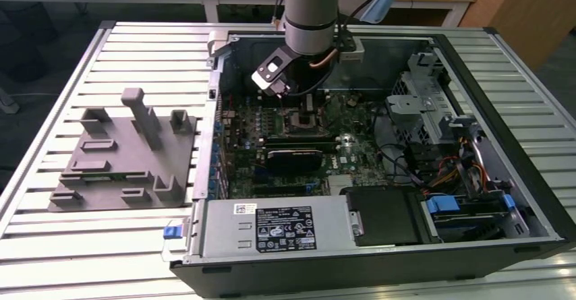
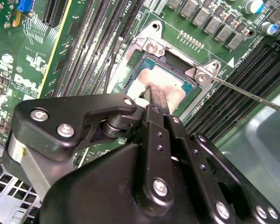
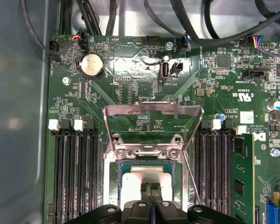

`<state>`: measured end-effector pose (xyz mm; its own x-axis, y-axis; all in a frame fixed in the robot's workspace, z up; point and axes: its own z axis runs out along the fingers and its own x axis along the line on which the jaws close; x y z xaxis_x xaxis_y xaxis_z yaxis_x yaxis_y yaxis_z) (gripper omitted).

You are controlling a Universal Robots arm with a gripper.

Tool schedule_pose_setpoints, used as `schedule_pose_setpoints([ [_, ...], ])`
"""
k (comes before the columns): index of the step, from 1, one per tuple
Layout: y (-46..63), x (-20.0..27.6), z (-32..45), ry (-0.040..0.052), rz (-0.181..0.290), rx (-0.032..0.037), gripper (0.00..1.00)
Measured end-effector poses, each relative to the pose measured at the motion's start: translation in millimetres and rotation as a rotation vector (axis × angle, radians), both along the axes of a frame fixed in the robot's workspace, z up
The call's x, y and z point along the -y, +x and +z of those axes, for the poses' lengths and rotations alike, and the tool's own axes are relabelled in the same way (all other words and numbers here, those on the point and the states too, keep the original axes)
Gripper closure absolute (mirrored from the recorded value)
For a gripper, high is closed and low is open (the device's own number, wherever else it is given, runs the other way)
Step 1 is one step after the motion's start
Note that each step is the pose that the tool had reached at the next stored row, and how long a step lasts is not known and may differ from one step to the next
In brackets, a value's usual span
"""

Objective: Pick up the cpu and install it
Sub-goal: 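Place the cpu into insertion slot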

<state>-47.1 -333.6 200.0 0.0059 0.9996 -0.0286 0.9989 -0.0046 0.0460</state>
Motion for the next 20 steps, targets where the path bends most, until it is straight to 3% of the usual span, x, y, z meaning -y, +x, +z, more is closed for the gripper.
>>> schedule_pose_setpoints([
  [20,0.0,0.0,-2.1,0.0001,0.0,0.0001,0.89],
])
